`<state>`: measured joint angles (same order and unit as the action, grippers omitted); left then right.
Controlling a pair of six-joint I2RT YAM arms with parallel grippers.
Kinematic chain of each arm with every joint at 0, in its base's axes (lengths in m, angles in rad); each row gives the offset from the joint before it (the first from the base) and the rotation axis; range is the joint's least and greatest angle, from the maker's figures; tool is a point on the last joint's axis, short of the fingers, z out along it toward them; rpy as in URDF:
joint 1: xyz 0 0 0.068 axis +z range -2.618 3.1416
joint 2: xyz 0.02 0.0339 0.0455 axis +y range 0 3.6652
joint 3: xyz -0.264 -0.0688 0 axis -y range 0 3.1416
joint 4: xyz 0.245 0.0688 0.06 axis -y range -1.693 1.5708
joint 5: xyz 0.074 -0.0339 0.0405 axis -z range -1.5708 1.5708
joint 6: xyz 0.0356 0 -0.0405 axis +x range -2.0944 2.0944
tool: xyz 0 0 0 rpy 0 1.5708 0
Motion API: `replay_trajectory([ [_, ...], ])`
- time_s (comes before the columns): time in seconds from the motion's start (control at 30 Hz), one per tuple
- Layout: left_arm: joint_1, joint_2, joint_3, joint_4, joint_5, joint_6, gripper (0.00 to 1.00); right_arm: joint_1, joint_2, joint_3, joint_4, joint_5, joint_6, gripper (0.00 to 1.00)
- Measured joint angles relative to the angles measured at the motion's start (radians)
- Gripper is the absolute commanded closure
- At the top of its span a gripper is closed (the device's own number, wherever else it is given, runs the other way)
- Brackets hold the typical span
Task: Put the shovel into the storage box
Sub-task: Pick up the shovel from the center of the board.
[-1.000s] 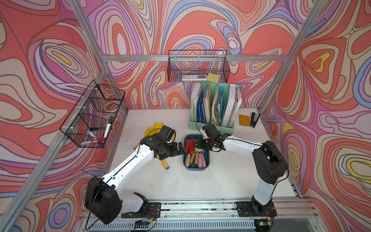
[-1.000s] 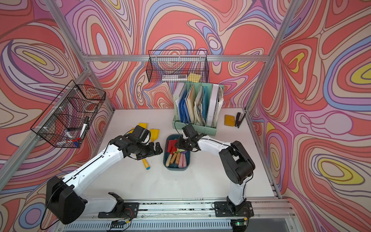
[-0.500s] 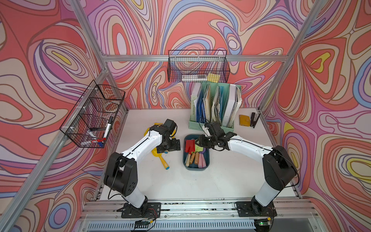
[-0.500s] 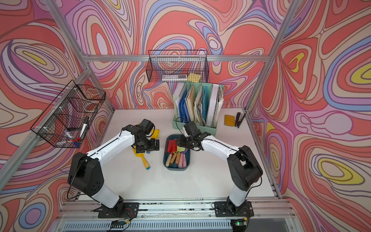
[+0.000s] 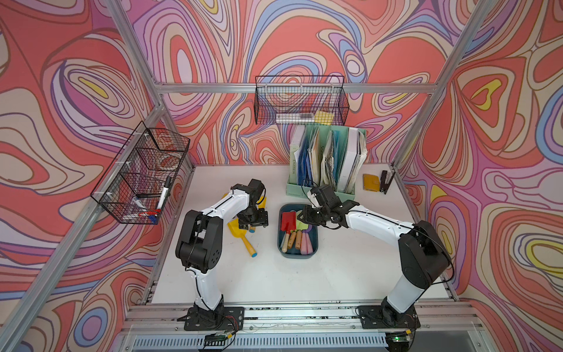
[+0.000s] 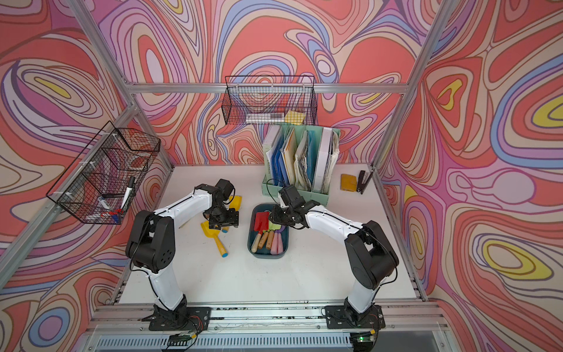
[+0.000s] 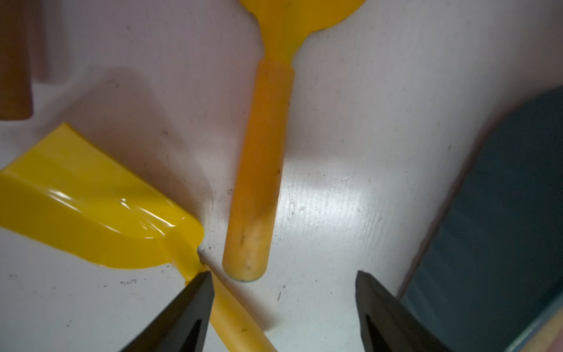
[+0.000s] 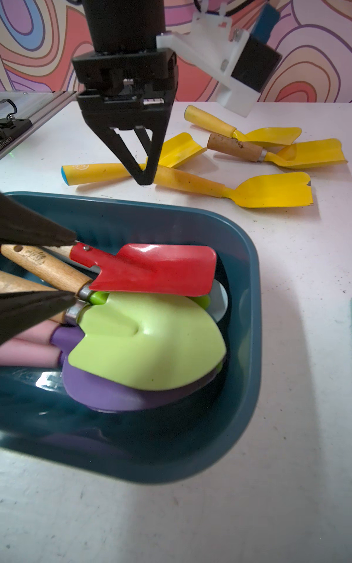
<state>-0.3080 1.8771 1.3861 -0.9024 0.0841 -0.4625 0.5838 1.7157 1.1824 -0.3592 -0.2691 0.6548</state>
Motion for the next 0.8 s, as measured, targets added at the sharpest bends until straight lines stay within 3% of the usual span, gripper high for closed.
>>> replay_trajectory([
  [0.43,0.008,0.099,0.085,-0.001,-0.018,0.037,0.27,0.000,0.001,0.000,-0.009,0.001,-0.007,0.75],
  [0.8,0.008,0.141,0.092,-0.003,-0.035,0.037,0.46,0.000,0.001,0.004,-0.010,0.001,-0.007,0.77],
])
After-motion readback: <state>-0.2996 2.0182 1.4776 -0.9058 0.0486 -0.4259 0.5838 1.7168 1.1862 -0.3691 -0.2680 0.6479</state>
